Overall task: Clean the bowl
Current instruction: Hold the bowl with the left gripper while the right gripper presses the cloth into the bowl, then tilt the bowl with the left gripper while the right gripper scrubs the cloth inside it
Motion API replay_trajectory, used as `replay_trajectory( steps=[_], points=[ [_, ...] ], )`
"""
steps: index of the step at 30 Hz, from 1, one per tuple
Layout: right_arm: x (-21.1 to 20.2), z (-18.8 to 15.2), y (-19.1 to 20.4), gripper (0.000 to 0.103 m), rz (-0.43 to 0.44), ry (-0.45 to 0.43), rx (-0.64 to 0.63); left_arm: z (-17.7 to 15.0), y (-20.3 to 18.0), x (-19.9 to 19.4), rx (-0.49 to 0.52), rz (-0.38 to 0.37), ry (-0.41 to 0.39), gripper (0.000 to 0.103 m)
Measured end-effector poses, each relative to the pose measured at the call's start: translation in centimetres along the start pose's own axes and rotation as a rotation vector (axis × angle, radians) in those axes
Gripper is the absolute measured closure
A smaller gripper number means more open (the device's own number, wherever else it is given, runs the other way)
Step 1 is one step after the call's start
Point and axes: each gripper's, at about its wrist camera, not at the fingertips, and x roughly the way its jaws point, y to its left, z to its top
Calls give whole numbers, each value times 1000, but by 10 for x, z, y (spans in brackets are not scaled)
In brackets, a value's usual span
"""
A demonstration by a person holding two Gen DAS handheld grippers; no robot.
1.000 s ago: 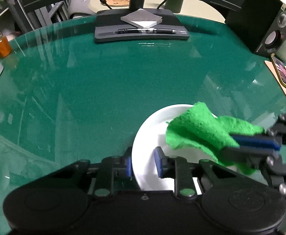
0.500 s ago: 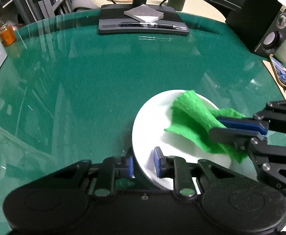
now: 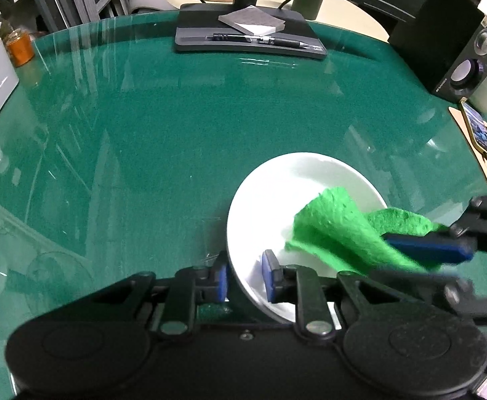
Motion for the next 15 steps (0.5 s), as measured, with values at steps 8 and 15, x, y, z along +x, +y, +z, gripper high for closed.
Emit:
replay_trajectory(
  steps=[8, 15],
  points=[
    [3, 1, -2, 88, -95, 7, -32, 0, 3, 0, -9, 2, 0, 77],
    [-6, 0, 20, 97, 65, 63, -56, 1, 5, 0, -17, -2, -2, 77]
  ],
)
